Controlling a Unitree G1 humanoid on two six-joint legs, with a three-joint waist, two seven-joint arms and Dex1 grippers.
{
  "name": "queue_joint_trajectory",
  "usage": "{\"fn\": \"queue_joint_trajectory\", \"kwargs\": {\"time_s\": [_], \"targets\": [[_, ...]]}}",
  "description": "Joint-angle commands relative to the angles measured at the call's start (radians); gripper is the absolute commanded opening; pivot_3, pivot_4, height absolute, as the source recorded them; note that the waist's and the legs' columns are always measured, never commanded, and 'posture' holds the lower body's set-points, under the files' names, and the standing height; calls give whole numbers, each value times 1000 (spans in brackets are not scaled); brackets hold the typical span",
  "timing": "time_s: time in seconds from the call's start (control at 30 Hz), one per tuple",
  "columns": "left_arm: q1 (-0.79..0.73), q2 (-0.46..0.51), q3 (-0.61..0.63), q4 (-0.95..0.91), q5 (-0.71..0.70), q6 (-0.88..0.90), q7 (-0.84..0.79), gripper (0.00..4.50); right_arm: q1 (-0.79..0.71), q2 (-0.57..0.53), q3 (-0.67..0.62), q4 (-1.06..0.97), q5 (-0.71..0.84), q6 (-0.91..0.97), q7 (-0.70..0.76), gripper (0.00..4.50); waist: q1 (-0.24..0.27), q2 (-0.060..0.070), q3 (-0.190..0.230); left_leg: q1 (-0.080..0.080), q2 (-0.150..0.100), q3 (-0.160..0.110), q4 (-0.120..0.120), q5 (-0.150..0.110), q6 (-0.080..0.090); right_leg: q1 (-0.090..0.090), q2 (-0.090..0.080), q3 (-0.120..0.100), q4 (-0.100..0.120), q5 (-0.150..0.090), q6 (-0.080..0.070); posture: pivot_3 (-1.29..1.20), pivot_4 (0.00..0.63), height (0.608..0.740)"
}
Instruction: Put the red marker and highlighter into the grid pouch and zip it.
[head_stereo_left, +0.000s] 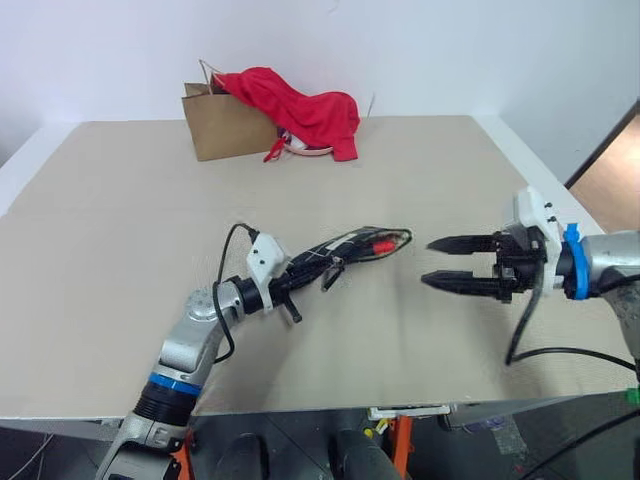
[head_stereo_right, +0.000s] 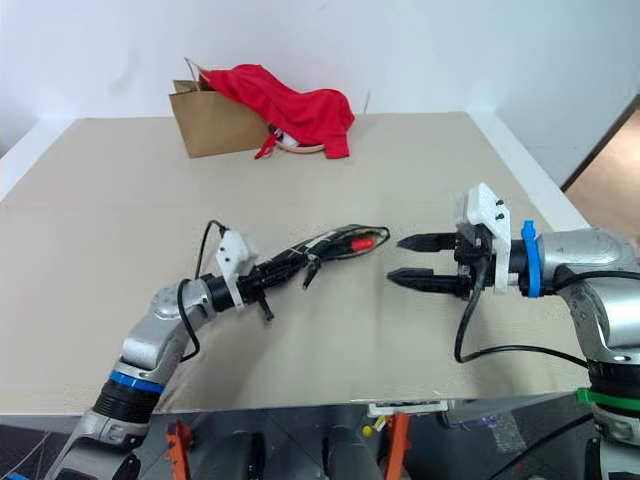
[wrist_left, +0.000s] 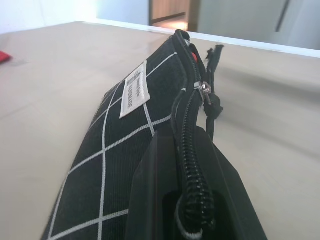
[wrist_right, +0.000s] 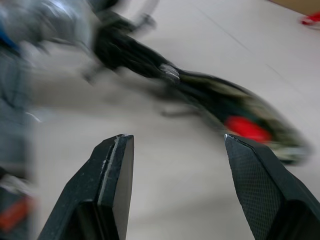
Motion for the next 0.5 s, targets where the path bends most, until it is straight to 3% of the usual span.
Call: {"fn": "queue_joint_trajectory", "kwargs": {"time_s": [0.03,0.17,0.33,0.5], "targets": [[-18,5,13,-27,-7,2,7,0,-7,67,-21,-113,163,153,-126,3146,0,-1,0,1,0,0,0,0,0,1,0,0,0,0,0,0,150,740],[-32,-6,6,-12,15,10,38,0,-6,195,127,-125,81,228,-347,3146,1,-3,-1,1,0,0,1,2,0,1,1,-2,0,1,0,0,150,740],[-43,-14,0,-10,15,21,52,0,-61,349,212,-44,-11,275,-568,3146,1,-3,0,-1,0,1,1,2,0,-1,0,0,0,2,1,0,150,740],[-46,-17,0,-12,10,29,55,0,-107,462,249,14,-64,264,-663,3146,2,-3,0,-4,0,0,1,2,0,-3,0,-2,0,1,0,0,150,740]]}}
